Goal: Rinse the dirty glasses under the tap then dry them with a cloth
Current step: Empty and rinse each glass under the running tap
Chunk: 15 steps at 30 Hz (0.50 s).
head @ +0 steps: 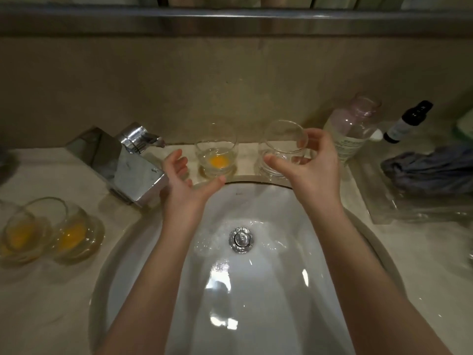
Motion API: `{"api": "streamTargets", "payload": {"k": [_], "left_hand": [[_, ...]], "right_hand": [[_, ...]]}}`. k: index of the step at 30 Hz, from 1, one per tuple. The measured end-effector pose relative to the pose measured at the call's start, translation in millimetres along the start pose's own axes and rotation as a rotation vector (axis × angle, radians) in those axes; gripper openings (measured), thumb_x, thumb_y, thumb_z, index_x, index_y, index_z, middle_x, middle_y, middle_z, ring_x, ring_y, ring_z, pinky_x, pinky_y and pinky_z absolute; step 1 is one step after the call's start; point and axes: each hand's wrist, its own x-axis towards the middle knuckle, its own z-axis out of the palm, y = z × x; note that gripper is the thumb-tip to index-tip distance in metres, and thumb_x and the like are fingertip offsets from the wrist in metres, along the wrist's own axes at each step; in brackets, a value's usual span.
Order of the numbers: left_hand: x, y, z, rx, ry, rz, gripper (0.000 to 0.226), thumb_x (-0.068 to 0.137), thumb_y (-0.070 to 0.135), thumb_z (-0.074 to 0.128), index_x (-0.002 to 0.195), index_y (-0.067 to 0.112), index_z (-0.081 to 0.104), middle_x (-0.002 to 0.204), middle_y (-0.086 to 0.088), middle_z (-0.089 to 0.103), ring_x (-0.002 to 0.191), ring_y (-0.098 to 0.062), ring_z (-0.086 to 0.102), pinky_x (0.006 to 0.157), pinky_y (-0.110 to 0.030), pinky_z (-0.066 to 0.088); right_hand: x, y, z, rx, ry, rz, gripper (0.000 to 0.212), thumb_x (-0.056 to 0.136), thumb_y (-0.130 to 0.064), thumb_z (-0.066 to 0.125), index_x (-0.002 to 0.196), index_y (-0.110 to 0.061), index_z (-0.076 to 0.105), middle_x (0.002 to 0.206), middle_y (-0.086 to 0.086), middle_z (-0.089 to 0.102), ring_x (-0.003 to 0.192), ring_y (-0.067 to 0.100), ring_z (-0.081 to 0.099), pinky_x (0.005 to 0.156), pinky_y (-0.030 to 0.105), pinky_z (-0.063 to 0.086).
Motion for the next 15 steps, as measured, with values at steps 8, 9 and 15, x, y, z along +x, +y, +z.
{"api": "streamTargets", "payload": {"k": [8, 9, 15], "left_hand": [[28.7, -4.4, 14.8, 0.053, -0.127, 0.044, 0.118, 0.038, 0.041, 0.091, 0.143, 0.027, 0.037, 0.135, 0.007, 0.052, 0.124, -0.007, 0.052, 0.108, -0.033, 0.043], [30.1, -3.6, 16.3, 0.058, -0.126, 0.051, 0.118, 0.04, 0.038, 0.092, 0.144, 0.026, 0.037, 0.134, 0.006, 0.054, 0.122, -0.007, 0.053, 0.107, -0.034, 0.044], [36.3, -2.5, 21.7, 0.06, -0.048, 0.122, 0.082, 0.062, 0.009, 0.091, 0.129, 0.026, 0.048, 0.114, 0.01, 0.058, 0.102, -0.002, 0.058, 0.093, -0.023, 0.049]], "right_hand": [[12.9, 11.8, 8.3, -0.016, -0.018, 0.023, 0.067, 0.055, -0.034, 0.09, 0.107, -0.03, 0.049, 0.101, -0.015, 0.057, 0.095, 0.021, 0.064, 0.089, 0.045, 0.051], [13.8, 11.9, 8.3, -0.006, -0.022, 0.02, 0.067, 0.055, -0.033, 0.09, 0.107, -0.03, 0.049, 0.1, -0.016, 0.056, 0.096, 0.021, 0.064, 0.089, 0.045, 0.051], [13.3, 15.9, 8.3, -0.015, -0.069, 0.022, 0.069, 0.065, -0.024, 0.089, 0.12, -0.022, 0.048, 0.109, -0.011, 0.054, 0.104, 0.019, 0.06, 0.094, 0.043, 0.049]]}}
